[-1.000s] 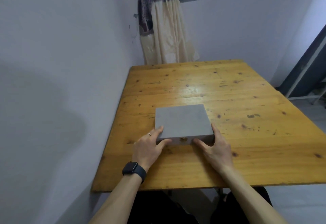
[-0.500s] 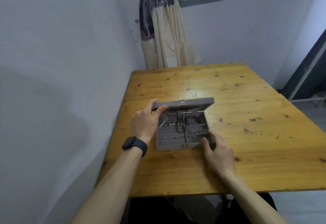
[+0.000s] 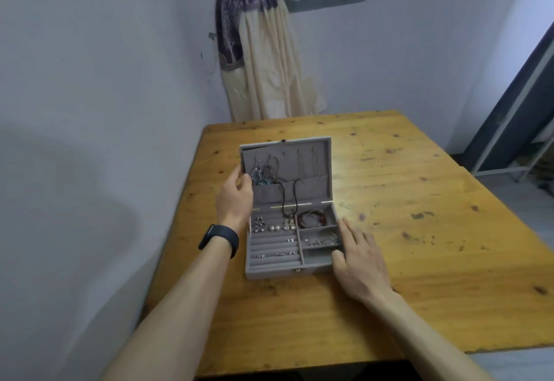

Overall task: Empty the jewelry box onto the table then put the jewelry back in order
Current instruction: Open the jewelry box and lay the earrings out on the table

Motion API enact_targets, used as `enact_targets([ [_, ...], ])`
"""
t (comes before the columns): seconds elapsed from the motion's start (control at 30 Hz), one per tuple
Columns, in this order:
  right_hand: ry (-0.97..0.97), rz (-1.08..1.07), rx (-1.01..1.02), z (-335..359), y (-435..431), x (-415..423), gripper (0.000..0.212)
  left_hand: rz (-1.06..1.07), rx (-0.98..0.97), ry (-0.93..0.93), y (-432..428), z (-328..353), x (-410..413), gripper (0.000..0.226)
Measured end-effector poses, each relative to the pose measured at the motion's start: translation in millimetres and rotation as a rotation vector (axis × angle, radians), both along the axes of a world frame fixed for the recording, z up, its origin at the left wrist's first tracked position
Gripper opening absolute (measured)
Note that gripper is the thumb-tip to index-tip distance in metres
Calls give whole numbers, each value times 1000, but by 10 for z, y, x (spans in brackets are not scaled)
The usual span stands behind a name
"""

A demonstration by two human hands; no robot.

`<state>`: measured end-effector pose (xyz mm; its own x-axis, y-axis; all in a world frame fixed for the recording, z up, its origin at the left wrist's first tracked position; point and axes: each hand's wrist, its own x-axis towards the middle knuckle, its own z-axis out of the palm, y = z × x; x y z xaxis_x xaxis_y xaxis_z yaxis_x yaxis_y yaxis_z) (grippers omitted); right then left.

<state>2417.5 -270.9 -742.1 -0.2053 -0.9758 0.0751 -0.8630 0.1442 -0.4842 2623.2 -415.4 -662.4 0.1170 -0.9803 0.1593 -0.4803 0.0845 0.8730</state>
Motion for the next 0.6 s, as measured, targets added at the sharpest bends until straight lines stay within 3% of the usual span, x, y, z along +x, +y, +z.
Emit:
enact_targets([
  [0.3,82,99,-18,-158,-6,-126,81,-19,113,208,-157,-217,-112,55],
  [0.6,50,59,-65,-162,45,-160,77,-5,58,157,-76,-261,-95,52],
])
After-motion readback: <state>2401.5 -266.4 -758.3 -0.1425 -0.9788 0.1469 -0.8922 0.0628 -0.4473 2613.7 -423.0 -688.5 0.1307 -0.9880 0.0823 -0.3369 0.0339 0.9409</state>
